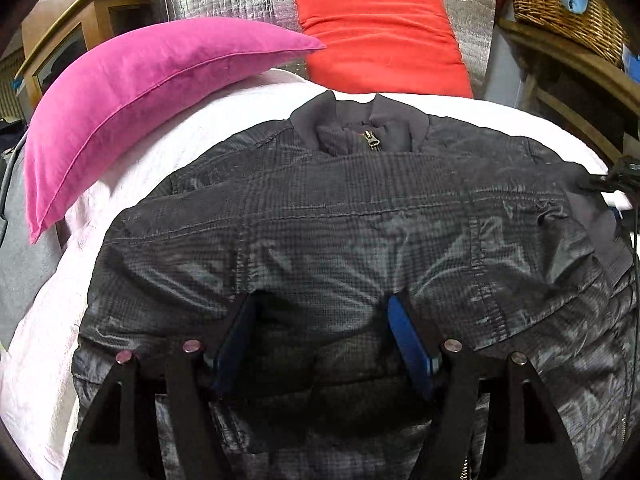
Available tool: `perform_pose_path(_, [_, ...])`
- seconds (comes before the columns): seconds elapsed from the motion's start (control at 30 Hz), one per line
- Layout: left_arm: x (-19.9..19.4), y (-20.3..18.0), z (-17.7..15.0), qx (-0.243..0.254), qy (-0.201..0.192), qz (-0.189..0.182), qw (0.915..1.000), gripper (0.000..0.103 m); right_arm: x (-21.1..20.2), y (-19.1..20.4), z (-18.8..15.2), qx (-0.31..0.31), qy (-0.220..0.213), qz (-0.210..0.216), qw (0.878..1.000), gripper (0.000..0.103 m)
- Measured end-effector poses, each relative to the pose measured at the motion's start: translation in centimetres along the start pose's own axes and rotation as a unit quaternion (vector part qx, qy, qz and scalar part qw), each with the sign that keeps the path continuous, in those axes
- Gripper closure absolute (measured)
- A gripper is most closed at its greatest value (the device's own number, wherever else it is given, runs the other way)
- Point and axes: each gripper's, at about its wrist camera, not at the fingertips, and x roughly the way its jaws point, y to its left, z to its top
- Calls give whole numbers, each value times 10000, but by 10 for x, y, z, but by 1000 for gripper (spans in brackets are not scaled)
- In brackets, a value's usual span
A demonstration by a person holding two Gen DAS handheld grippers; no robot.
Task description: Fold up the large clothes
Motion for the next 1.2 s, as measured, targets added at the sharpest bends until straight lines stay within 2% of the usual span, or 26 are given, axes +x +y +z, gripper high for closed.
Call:
perform_pose_path(0.07, [-2,0,-2,51,-45,0,10000,33,-9,9,2,-193,-300,-297,9989,86])
perform_pose_path(0.13, [-1,-2,-4,82,-64,20,9999,33,-6,10,0,-286,-251,-544,9978,86])
perform_pose_path(0.2, [-3,-2,-5,81,-59,37,9999,32,-12,9,-2,-249,-425,-520,9974,83])
perform_pose_path(0.23, [-3,-3,-4,93,-50,40,9999,32,-16,8,-2,-280,-561,-581,9963,75])
perform_pose_path(0.3, [-3,-3,-4,111,-47,41,9999,32,-33,10,-5,-256,-774,-568,9951,47])
perform_pose_path(0.33, [-3,-3,-4,105,-53,45,9999,32,-37,12,-9,-297,-830,-486,9949,25])
perform_pose_path(0.4, [-3,-4,-5,93,-97,79,9999,31,-41,21,-16,-531,-732,-508,9946,24])
perform_pose_path(0.43, [-3,-5,-6,90,-119,98,9998,31,-38,22,-18,-584,-581,-546,9951,25])
perform_pose_path(0.47, [-3,-5,-6,95,-137,121,9998,31,-31,19,-20,-603,-334,-572,9960,36])
perform_pose_path(0.5, [-2,-6,-6,100,-141,141,9998,31,-20,19,-19,-587,-116,-617,9963,58])
perform_pose_path(0.53, [-3,-7,-6,106,-129,154,9997,31,-8,14,-18,-506,191,-650,9964,92])
perform_pose_path(0.57, [-2,-6,-5,118,-117,147,9998,31,-6,12,-15,-485,180,-697,9962,92])
perform_pose_path(0.63, [-2,-6,-3,134,-61,126,9998,31,-19,22,-10,-530,-207,-757,9955,92])
perform_pose_path(0.7, [-1,-5,-2,141,-31,130,9998,29,-29,31,-12,-519,-483,-792,9943,84])
perform_pose_path(0.73, [-1,-4,-3,132,-24,128,9998,29,-33,35,-14,-577,-521,-884,9930,75])
perform_pose_path(0.77, [-2,-4,-3,129,-28,126,9998,29,-36,42,-22,-768,-499,-1047,9903,60])
perform_pose_path(0.83, [-8,-2,-1,139,-32,90,9999,28,-44,55,-38,-1083,-538,-1123,9863,39])
perform_pose_path(0.93, [-28,6,-2,21,-82,-103,9999,28,-61,82,-67,-1637,-614,-855,9809,38])
perform_pose_path(1.03, [-54,18,-12,-157,-282,-190,9993,28,-55,105,-87,-1961,-491,-500,9781,31])
perform_pose_path(1.1, [-62,28,-20,-240,-237,-216,9992,28,-31,103,-93,-1983,-145,-674,9777,25])
perform_pose_path(1.13, [-67,37,-27,-351,-156,-198,9991,28,-11,92,-93,-1801,270,-898,9792,23])
perform_pose_path(1.17, [-70,45,-32,-425,-87,-190,9989,28,-8,88,-93,-1764,270,-941,9794,24])
perform_pose_path(1.2, [-73,53,-36,-489,-34,-187,9986,28,-16,92,-94,-1825,54,-960,9785,24])
